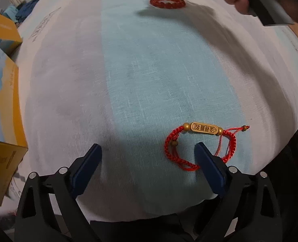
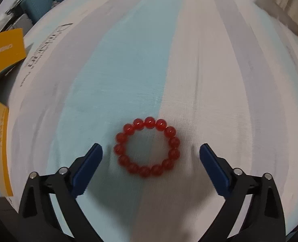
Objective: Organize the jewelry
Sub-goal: 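Move both tools back over the bed toward the red bracelets, then grasp the red cord gold-charm bracelet with the left tool while the right tool grasps the red bead bracelet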
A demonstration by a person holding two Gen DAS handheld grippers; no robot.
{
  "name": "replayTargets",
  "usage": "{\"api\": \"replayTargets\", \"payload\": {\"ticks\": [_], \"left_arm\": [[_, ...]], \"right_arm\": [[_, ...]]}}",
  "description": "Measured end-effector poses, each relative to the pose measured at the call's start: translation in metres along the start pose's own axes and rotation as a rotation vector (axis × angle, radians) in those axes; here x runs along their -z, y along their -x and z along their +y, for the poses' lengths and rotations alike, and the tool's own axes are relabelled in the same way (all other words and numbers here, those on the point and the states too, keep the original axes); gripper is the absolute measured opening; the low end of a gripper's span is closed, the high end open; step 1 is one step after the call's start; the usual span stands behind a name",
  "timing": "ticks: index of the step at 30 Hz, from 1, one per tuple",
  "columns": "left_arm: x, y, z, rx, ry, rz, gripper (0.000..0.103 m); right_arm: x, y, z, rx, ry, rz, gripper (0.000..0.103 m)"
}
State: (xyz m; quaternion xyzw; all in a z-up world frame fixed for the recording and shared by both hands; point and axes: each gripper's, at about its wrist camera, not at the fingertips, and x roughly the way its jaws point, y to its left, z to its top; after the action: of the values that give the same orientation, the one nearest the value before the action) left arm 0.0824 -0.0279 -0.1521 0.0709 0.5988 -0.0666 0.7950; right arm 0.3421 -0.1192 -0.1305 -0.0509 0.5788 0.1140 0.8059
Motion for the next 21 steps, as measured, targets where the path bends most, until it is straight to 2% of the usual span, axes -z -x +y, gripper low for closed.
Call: {"api": "replayTargets", "payload": {"ticks": [2, 7, 12, 14, 21], "left_arm": [[0.0, -0.002, 0.0, 0.003, -0.004, 0.001, 0.087], [-0.002, -0.002, 0.003, 0.007, 0.001, -0.002, 0.078], [-0.005, 0.002, 0.003, 0.024, 0.018, 0.002, 0.053], [-0.007, 0.003, 0.005, 0.026, 0.024, 0.004, 0.045], [-0.008, 0.006, 0.01, -0.001, 0.062, 0.025, 0.019]], "right_arm": [[-0.002, -0.01, -0.006, -0.007, -0.024, 0.017, 0.085], [-0.002, -0.018, -0.013, -0.057, -0.062, 0.021, 0.083], [0.001, -0.015, -0.02, -0.084, -0.088, 0.016, 0.07], [0.002, -0.013, -0.022, -0.099, -0.101, 0.016, 0.063], [0.002, -0.01, -0.025, -0.108, -0.126, 0.027, 0.048]]}}
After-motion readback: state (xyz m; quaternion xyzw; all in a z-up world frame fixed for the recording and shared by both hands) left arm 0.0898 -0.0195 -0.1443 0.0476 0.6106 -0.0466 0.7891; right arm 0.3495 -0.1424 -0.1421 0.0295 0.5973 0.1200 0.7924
